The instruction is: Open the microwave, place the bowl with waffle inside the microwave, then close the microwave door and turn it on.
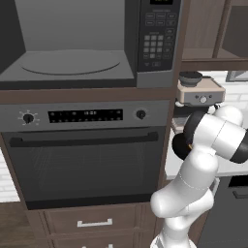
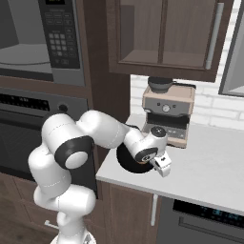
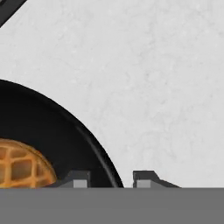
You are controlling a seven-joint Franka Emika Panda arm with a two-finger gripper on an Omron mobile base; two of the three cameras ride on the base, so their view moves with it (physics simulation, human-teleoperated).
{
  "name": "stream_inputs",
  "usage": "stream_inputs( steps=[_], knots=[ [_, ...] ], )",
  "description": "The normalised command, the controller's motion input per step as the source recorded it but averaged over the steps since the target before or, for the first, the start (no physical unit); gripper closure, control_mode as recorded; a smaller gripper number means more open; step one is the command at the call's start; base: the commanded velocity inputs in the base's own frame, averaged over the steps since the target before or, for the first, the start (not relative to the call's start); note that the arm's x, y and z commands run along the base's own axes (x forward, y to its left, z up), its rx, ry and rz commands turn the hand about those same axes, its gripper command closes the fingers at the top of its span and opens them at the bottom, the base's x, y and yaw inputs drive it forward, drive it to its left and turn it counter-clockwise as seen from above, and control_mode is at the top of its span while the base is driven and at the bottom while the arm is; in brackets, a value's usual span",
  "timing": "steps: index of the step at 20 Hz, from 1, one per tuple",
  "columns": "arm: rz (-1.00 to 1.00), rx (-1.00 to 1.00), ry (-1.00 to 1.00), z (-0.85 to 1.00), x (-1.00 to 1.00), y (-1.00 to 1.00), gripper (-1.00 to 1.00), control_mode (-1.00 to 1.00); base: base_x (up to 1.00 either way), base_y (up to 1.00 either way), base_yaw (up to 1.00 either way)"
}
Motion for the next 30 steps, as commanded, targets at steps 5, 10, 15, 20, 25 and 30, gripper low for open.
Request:
stream_inputs(
  steps=[5, 10, 15, 20, 25, 30],
  knots=[
    [0.00, 0.00, 0.00, -0.17, 0.04, -0.06, 1.00, -1.00, 0.00, 0.00, 0.00],
    [0.00, 0.00, 0.00, -0.15, 0.05, 0.00, 1.00, -1.00, 0.00, 0.00, 0.00],
    [0.00, 0.00, -0.07, 0.04, -0.25, -0.09, 1.00, -1.00, 0.00, 0.00, 0.00],
    [0.00, 0.00, -0.15, 0.24, -0.56, 0.00, 1.00, -1.00, 0.00, 0.00, 0.00],
    [0.00, -0.06, -0.13, 0.34, -0.56, 0.18, 1.00, -1.00, 0.00, 0.00, 0.00],
    [-0.01, -0.04, -0.04, 0.50, -0.34, 0.18, 1.00, -1.00, 0.00, 0.00, 0.00]
  ],
)
